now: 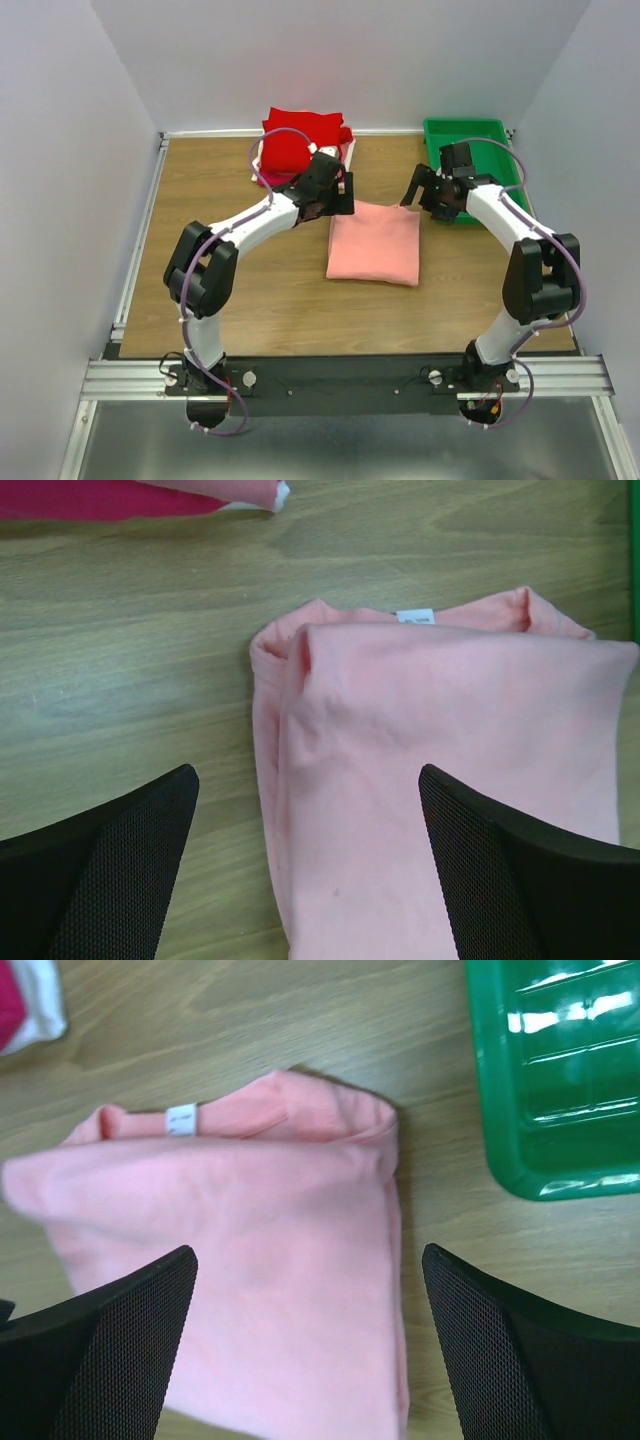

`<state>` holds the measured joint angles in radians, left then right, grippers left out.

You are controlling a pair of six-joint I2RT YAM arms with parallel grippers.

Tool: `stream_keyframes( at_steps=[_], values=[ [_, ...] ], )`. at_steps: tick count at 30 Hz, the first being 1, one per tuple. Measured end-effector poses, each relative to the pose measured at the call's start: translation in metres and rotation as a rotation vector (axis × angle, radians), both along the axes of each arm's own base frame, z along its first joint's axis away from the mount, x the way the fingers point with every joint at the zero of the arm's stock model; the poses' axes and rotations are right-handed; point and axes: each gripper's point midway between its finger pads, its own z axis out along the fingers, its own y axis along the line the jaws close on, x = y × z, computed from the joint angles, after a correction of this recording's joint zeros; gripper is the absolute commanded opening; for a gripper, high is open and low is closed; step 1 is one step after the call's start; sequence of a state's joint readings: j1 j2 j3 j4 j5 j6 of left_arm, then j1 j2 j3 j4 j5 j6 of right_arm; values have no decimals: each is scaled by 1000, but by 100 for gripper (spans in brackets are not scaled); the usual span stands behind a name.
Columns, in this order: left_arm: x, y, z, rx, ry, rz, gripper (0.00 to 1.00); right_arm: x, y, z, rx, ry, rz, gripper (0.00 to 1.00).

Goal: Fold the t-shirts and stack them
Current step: Fold the tshirt

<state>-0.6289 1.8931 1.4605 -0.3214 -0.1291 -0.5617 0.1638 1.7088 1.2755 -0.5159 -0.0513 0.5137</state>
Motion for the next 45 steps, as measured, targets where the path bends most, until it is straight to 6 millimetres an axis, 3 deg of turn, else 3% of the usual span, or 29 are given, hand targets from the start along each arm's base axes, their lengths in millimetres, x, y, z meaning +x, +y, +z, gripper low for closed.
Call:
stream_keyframes(
  at_steps=[6,11,15,18,26,29,40,43,45],
  values=[
    [-24,-7,25,-66,-26,-55,98,-28,8,29,69,-62,47,100],
    [-37,-40,37,-155,-43,-168,98,-49,14,44,125,-125,68,100],
    [-23,-62,27,-169,-34,-203,98,-39,26,39,185,-136,92,100],
    [-14,-68,5,-146,-11,-206,98,-26,33,21,203,-103,106,100],
    [2,-59,-58,-72,82,-168,98,3,41,-40,204,21,107,99],
    [6,-54,-68,-65,93,-157,98,8,43,-60,204,60,111,99],
    [11,-47,-64,-67,73,-150,98,20,48,-57,210,25,154,100],
    [5,-37,-50,-59,61,-147,98,18,47,-43,207,1,153,100],
    [-1,-30,-31,-71,38,-143,98,9,42,-21,200,-47,138,100]
  ],
)
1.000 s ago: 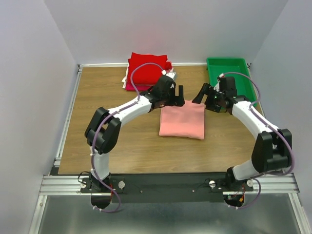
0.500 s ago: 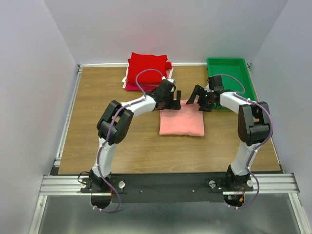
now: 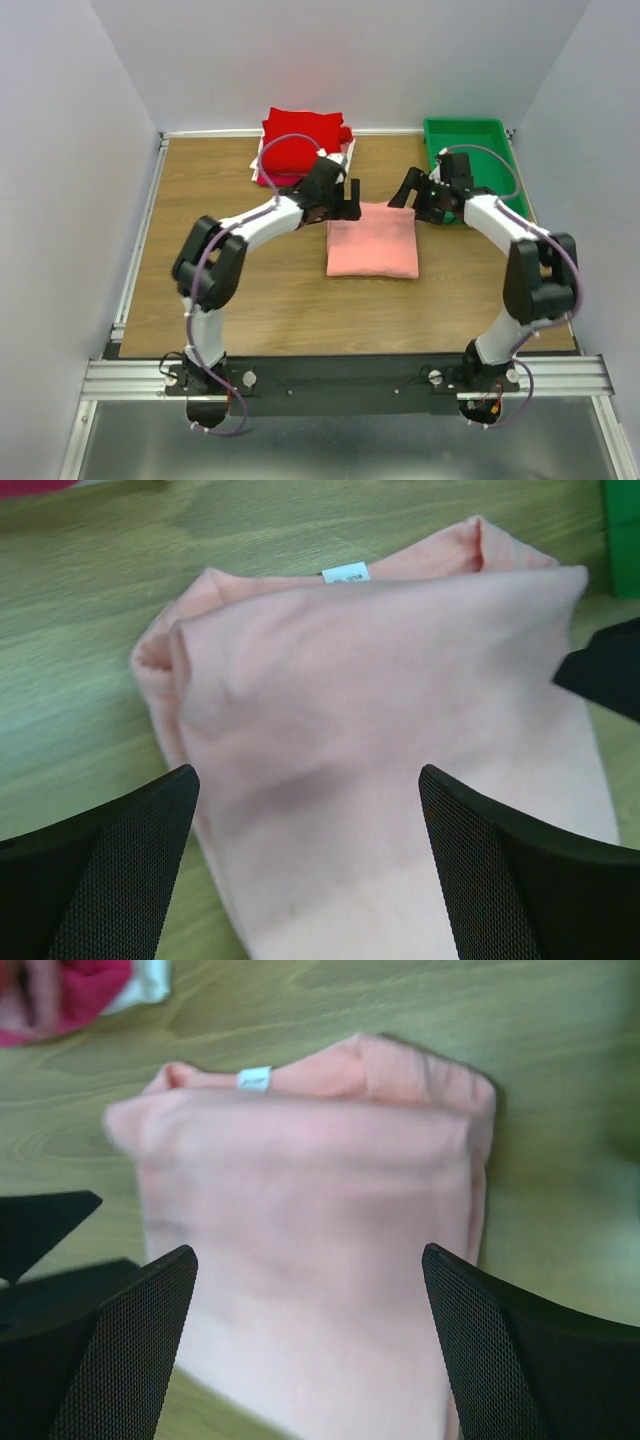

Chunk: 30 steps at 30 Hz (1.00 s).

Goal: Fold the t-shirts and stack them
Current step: Fold the tshirt, then neatly place the folded tshirt to the corner

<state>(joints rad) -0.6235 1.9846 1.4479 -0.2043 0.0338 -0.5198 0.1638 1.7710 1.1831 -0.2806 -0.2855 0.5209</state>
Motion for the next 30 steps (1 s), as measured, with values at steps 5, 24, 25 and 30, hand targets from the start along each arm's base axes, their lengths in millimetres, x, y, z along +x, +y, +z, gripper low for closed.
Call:
stream_keyframes(
  at_steps=[5,24,25,30],
  values=[
    [-28,22,55,-79,-99,13,98,-40,-26,83,-15,-219,-125,100],
    [-44,36,-37,17,57,54,74,-139,-84,95,-18,-428,-420,100],
    [-43,35,-41,21,63,55,73,-138,-82,87,-25,-399,-407,100],
    [-37,30,-51,25,77,56,48,-132,-66,20,-83,-132,-298,97]
  ],
)
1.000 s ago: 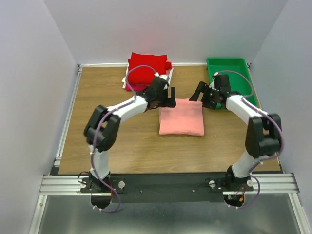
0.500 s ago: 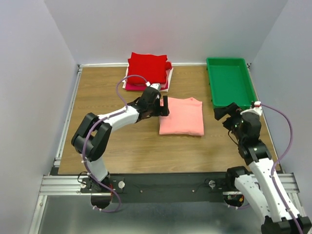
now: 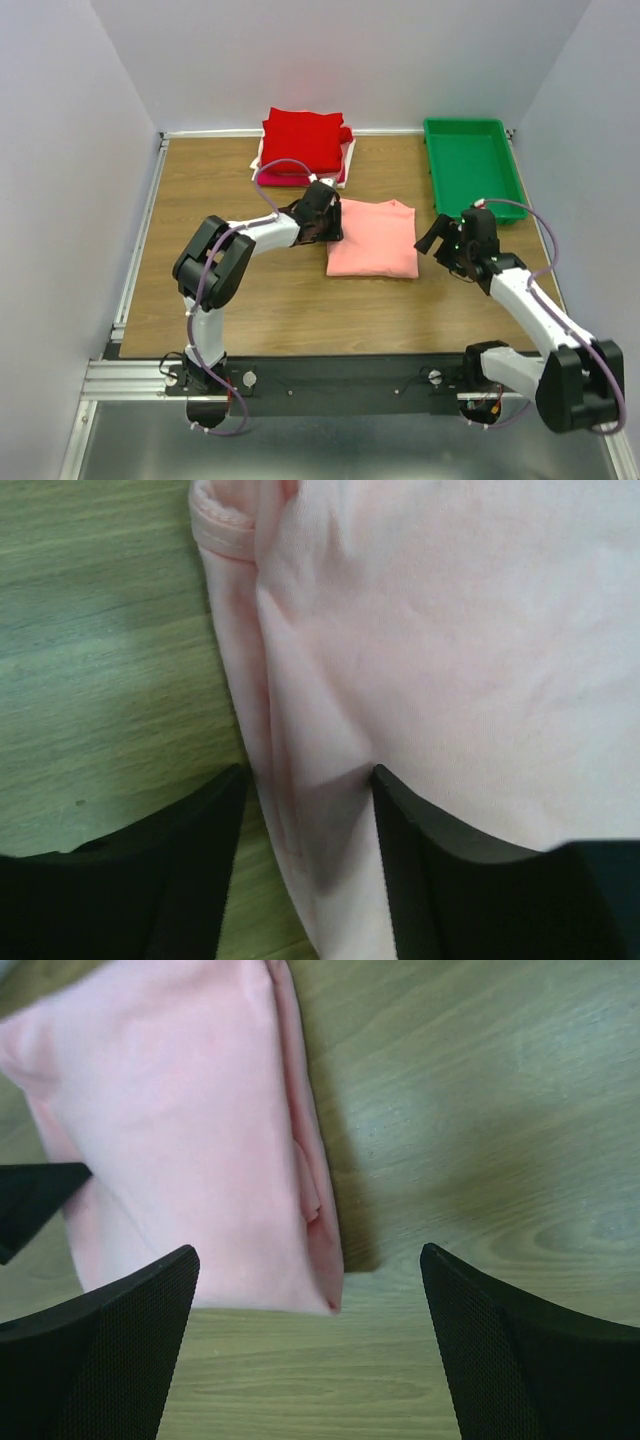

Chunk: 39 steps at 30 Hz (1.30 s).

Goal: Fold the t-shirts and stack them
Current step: Neatly place the folded tshirt to the corner

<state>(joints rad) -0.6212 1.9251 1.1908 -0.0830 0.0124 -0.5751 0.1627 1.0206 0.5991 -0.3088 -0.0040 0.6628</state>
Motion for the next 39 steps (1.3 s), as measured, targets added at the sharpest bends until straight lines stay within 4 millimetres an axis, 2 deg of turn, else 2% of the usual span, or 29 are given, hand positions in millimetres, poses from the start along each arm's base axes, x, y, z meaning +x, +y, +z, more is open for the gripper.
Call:
stream_keyframes(
  at_steps=[3,4,5,6,7,10,11,12,15,16,21,22,24,25,27,28,29,32,35,37,39],
  values=[
    [4,-4,-3,-6,2,-5,35,7,6,-16,-5,86,35,91],
    [5,-6,-4,-10,1,-8,29,12,9,-18,-2,104,46,86],
    [4,-7,-5,-11,3,-11,16,16,11,-21,1,115,55,83],
    [4,-8,-6,-14,5,-14,10,19,13,-22,2,123,66,82],
    [4,-8,-6,-16,7,-13,7,24,17,-25,12,131,83,79],
    [5,-10,-5,-25,4,-18,5,30,24,-39,27,168,110,75],
    [5,-10,-5,-25,3,-20,0,33,25,-45,29,183,113,71],
    [5,-10,-5,-26,3,-21,0,35,27,-57,32,213,118,71],
    [5,-11,-5,-26,1,-23,0,37,31,-66,50,229,133,67],
    [5,-11,-5,-27,0,-25,0,37,34,-71,58,239,140,61],
    [5,-12,-4,-31,-2,-33,0,47,44,-75,103,219,168,53],
    [5,-12,-4,-31,-2,-35,0,48,47,-76,113,215,174,44],
    [5,-12,-4,-31,-3,-38,0,52,51,-77,123,205,185,35],
    [4,-12,-4,-31,-3,-39,0,52,53,-79,129,206,195,25],
    [4,-13,-4,-31,-5,-45,0,55,58,-81,138,205,208,17],
    [5,-13,-3,-30,-7,-49,0,56,59,-83,137,206,217,7],
    [5,-13,-3,-29,-9,-53,0,57,61,-82,136,205,224,3],
    [9,-16,4,-28,-25,-63,0,62,63,-76,124,186,244,1],
    [18,-21,20,-31,-51,-75,0,73,65,-64,112,147,265,1],
    [28,-28,37,-44,-84,-81,0,82,67,-48,107,102,277,0],
    [33,-32,49,-53,-110,-88,0,92,69,-24,102,37,291,0]
  ],
)
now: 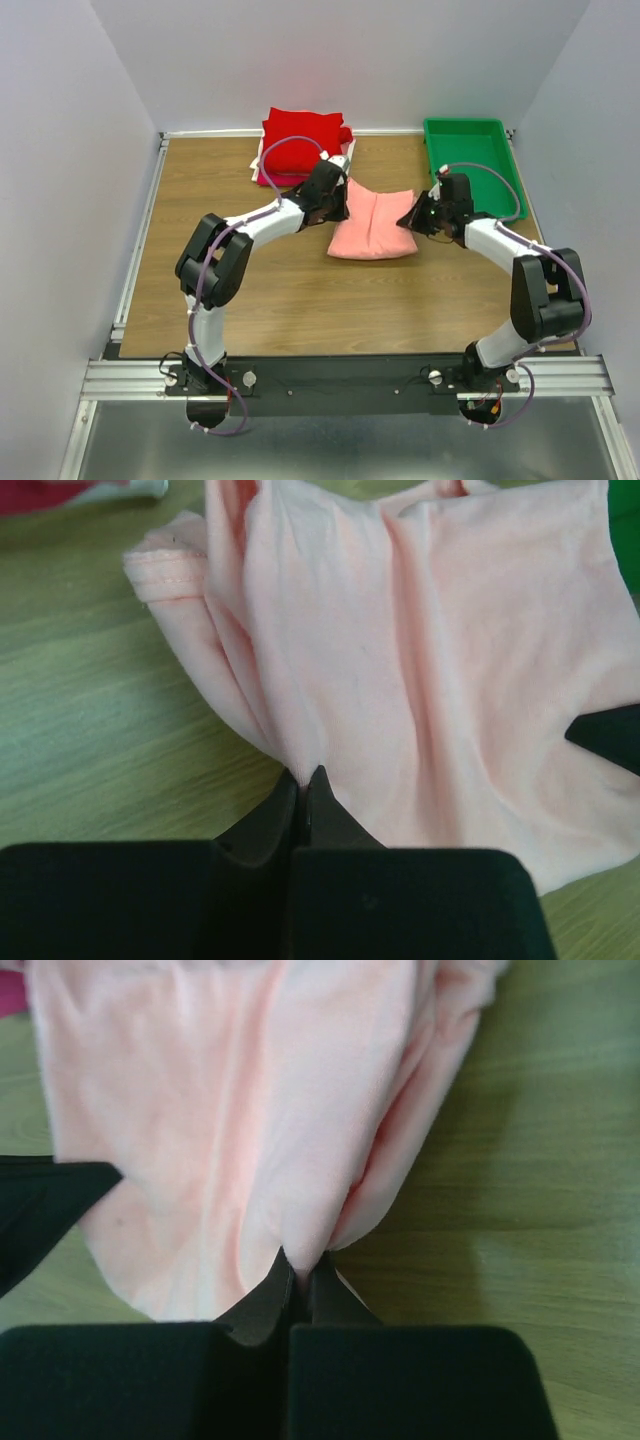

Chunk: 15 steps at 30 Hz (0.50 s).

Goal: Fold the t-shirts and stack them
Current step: Neatly place the folded tshirt to the corner

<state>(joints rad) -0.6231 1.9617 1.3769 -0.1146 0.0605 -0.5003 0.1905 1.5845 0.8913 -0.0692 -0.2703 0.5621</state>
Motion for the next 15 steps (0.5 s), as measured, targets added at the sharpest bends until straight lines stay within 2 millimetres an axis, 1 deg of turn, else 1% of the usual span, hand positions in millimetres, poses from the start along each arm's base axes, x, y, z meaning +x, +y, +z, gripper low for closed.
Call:
stream_keyframes(
  at_steps=[3,5,9,10,13,14,15],
  values=[
    [4,-2,20,-9,-37,-6,0,10,2,30,5,-73,11,0],
    [7,-1,38,-8,-62,-5,0,17,4,52,11,-121,19,0],
    [21,-2,86,-19,-156,9,0,32,8,88,20,-197,32,0],
    [24,-2,97,-21,-177,12,0,34,9,93,22,-209,33,1],
    [35,-3,131,-25,-241,24,0,44,11,118,28,-256,38,0],
    [38,-1,144,-20,-264,31,0,49,13,131,34,-278,42,0],
    [42,-1,157,-20,-291,39,0,52,14,139,39,-294,46,0]
  ],
)
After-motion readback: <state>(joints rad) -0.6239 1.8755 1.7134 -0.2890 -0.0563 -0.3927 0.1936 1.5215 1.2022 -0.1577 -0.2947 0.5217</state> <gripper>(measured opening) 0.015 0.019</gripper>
